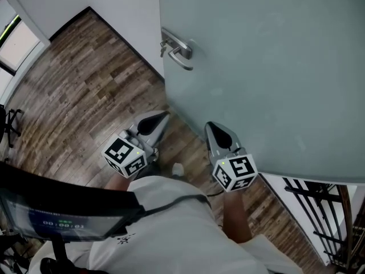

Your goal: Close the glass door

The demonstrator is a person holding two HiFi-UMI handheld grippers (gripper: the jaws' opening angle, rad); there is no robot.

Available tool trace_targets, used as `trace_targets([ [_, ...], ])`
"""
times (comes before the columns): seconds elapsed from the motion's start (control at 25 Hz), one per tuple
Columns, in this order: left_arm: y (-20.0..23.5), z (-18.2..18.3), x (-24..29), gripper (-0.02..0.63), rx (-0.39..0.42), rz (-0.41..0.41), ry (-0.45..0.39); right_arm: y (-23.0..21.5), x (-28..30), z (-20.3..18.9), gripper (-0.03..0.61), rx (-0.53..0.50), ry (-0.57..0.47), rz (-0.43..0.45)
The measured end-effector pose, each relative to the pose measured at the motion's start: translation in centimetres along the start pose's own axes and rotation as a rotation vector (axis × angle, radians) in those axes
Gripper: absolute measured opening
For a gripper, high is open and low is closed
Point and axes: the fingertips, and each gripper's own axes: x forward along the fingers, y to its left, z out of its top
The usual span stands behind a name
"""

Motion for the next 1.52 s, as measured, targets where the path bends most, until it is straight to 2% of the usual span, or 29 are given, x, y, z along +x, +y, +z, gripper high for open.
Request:
trace_targets([
  [0.28,5.3,1.3,0.2,0.006,-0.001,-0.058,0.000,1.1,4.4,1.7,0.009,-0.015,-0.010,-0.059],
  [0.52,9.8,3.8,0.1,0.006,-0.005,-0.119,-0.018,2.5,8.4,3.4,0.009,-0.023,-0.013,-0.118],
  [1.08,14.7,3.9,0.4,0.006,-0.011,-0.233,0.002,2.4,12.2,3.5,0.009,-0.005,-0.018,-0.263],
  [1.36,15.5,3.7,0.9,0.006,-0.019,-0.217,-0.003,1.3,13.4,3.4,0.009,-0.009,-0.018,-0.253],
  [1.52,14.9,4.2,1.0,0.006,-0.027,-0.186,-0.006,-0.1,14.1,3.8,0.009,-0.136,0.042,-0.270],
])
